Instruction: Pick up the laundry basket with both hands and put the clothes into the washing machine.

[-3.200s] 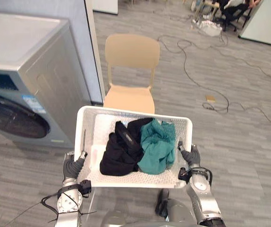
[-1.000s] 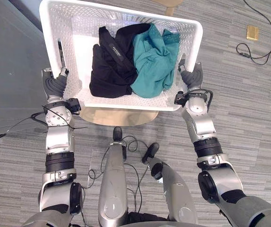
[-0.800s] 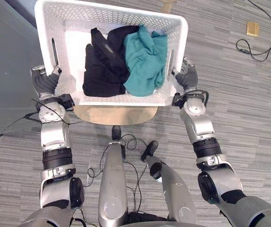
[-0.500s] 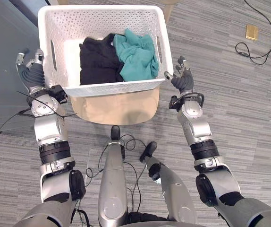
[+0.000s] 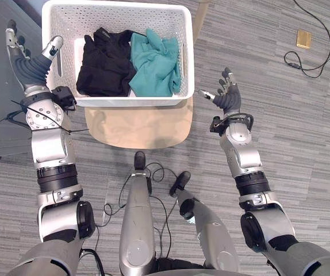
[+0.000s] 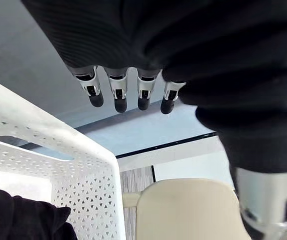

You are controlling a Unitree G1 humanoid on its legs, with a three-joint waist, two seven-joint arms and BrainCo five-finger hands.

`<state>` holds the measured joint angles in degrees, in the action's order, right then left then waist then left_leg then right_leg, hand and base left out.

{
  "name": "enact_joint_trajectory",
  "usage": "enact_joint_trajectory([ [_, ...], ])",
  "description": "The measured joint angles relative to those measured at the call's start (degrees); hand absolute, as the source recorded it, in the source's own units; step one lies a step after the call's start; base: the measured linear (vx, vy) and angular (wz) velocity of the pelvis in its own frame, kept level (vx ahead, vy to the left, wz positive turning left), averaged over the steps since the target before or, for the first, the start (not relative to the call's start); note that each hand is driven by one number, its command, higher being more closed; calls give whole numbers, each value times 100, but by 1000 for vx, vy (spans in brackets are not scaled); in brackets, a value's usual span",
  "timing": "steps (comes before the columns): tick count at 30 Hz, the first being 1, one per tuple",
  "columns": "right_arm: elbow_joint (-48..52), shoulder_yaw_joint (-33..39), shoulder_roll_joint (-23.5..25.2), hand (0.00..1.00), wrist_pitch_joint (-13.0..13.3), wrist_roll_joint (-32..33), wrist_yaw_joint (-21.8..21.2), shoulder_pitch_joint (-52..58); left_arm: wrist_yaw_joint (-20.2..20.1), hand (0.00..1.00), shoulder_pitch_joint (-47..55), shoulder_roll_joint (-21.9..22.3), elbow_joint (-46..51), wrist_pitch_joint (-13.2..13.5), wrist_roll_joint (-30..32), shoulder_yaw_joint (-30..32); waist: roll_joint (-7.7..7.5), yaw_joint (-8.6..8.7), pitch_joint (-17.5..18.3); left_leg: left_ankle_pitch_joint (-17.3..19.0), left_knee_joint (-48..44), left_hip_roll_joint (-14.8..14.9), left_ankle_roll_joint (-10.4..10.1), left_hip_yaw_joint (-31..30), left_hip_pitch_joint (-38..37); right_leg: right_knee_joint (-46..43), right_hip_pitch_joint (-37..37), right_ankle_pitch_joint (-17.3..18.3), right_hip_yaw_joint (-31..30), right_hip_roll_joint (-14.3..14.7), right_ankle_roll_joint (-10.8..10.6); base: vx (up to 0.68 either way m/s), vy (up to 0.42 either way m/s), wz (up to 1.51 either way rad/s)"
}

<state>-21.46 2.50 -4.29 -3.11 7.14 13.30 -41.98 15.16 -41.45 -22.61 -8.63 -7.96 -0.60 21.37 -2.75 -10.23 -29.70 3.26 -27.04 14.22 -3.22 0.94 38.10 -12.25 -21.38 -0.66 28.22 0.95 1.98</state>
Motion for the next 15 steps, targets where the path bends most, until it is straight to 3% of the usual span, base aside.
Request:
enact_joint_trajectory([
  [9, 318, 243, -20, 0, 2, -94, -14, 563, 59, 0, 559, 325, 162, 114, -25, 72, -3, 17, 2, -62, 38, -22, -1, 88, -292, -260, 98, 74, -51, -104, -4, 21, -11, -1],
  [11, 455, 301, -66, 0, 2, -125, -73, 994, 48, 0, 989, 455, 310, 205, -105, 90, -10, 27, 6, -57, 83, -77, -4, 136, -585, -486, 266, 250, -71, -221, -29, 20, -26, 12],
  [15, 462, 436, -73, 0, 18, -338, -239, 2124, -27, 0, 2452, 692, 707, 549, -116, 167, -25, 5, 14, 49, 116, -277, -63, 122, -1318, -1274, 722, 950, -68, -575, -123, -31, -92, 25],
])
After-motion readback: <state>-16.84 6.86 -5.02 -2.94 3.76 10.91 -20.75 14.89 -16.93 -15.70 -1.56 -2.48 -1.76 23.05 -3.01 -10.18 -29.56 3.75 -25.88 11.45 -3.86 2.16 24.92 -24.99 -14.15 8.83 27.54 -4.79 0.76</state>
